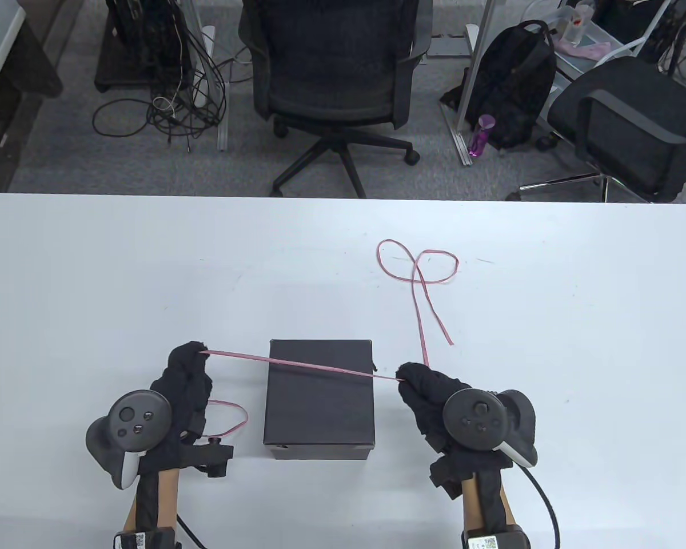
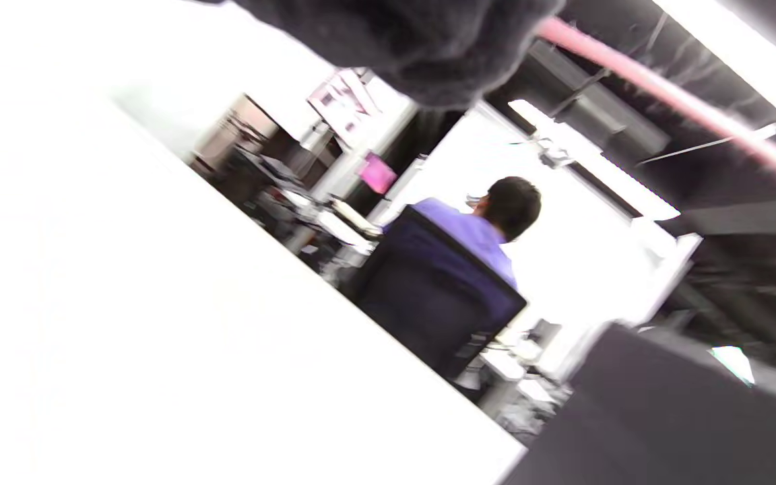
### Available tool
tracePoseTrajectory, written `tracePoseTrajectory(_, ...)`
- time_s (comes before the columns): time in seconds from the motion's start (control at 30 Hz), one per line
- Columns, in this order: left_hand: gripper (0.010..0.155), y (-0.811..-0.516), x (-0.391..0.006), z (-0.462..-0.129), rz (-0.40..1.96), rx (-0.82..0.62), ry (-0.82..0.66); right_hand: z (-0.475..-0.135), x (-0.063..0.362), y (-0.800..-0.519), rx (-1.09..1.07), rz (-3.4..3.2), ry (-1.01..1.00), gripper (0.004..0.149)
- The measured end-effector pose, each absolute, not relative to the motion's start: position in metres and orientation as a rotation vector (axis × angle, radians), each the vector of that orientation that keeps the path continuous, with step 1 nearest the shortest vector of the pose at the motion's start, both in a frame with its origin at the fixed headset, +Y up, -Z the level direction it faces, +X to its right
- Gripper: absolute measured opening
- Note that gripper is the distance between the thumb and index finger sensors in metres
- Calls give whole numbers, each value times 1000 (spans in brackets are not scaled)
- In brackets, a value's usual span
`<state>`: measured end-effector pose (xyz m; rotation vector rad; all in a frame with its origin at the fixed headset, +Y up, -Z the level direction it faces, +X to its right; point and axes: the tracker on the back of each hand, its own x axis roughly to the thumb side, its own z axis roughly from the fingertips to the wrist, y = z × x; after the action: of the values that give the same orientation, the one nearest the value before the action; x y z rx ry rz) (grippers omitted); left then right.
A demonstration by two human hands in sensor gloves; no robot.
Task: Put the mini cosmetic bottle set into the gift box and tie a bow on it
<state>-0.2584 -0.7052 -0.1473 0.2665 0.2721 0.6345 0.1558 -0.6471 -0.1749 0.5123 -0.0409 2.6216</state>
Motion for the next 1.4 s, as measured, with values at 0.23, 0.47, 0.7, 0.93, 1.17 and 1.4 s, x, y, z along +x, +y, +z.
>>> tracePoseTrajectory(0.23, 42, -741, -276, -158, 336, -14, 505, -186, 163, -668, 434, 2649, 62, 43)
tracePoseTrajectory(0.47, 43, -766, -283, -165, 291, -321, 575, -199, 161, -700, 422, 2547, 285, 44)
tracePoseTrajectory(0.7, 90, -769, -274, -172, 346, -561, 422, -198, 157, -699, 417, 2634, 258, 44)
tracePoseTrajectory(0.93, 78, -715, -253, -160, 813, 7, 63, -188, 146, -678, 488, 2653, 145, 44)
tracePoseTrajectory(1.17, 72, -662, -189, -132, 837, 130, -442, -168, 118, -652, 719, 2590, 43, 43)
tracePoseTrajectory(1.4, 88, -670, -151, -129, 716, 6, -615, -150, 100, -635, 934, 2470, 64, 43)
